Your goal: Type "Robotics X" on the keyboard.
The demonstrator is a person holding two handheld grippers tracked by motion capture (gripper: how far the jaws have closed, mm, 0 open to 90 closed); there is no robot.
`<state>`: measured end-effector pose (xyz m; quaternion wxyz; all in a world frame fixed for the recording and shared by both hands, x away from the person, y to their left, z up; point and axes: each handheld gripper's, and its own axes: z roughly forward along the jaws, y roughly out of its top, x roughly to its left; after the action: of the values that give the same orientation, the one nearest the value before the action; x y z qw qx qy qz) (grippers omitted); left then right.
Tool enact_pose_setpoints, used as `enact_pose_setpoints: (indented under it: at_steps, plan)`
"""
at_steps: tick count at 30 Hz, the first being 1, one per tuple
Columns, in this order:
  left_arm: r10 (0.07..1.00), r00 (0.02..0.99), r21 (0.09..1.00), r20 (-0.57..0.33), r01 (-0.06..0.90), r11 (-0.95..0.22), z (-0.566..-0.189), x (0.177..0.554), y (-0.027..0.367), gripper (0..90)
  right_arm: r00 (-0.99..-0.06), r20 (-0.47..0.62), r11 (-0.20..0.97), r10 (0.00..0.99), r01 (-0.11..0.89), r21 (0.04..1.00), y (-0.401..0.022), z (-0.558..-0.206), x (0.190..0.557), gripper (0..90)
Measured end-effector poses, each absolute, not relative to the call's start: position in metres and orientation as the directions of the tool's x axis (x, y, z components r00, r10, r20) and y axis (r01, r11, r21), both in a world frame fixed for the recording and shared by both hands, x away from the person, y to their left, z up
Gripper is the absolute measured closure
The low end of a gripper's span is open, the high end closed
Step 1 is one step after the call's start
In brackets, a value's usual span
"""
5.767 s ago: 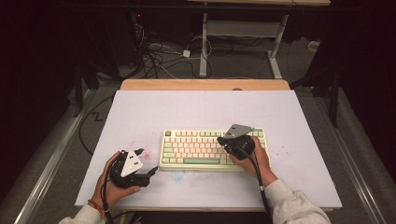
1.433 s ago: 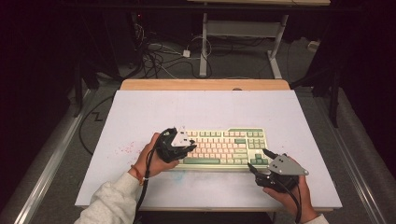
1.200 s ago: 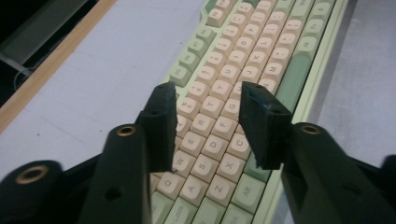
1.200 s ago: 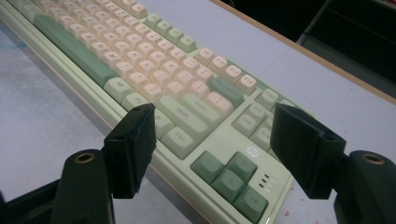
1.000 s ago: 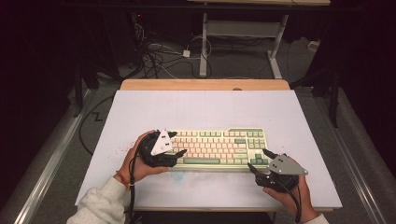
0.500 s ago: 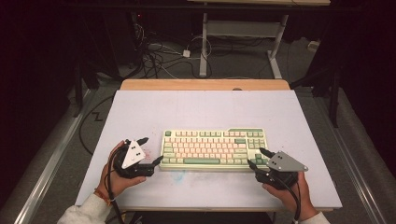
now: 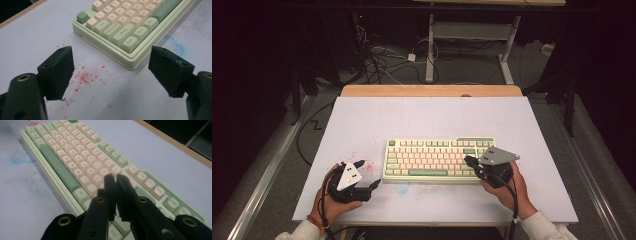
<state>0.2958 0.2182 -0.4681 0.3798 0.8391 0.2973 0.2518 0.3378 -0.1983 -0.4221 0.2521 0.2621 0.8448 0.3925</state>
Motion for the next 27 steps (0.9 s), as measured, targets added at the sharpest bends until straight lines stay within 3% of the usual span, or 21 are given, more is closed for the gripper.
enact_pose_setpoints:
  at_steps: [13,27]
  plan:
    - [0.682,0.703,0.776,0.202,0.310,-0.550,-0.471,0.297,0.219,18.8,-0.783,-0.217,0.628,0.582,0.265,0.732,-0.150,-0.436,0.382,90.0]
    - [0.668,0.712,0.757,0.216,0.310,-0.576,-0.475,0.299,0.218,19.1,-0.793,-0.207,0.669,0.573,0.307,0.677,-0.137,-0.452,0.396,90.0]
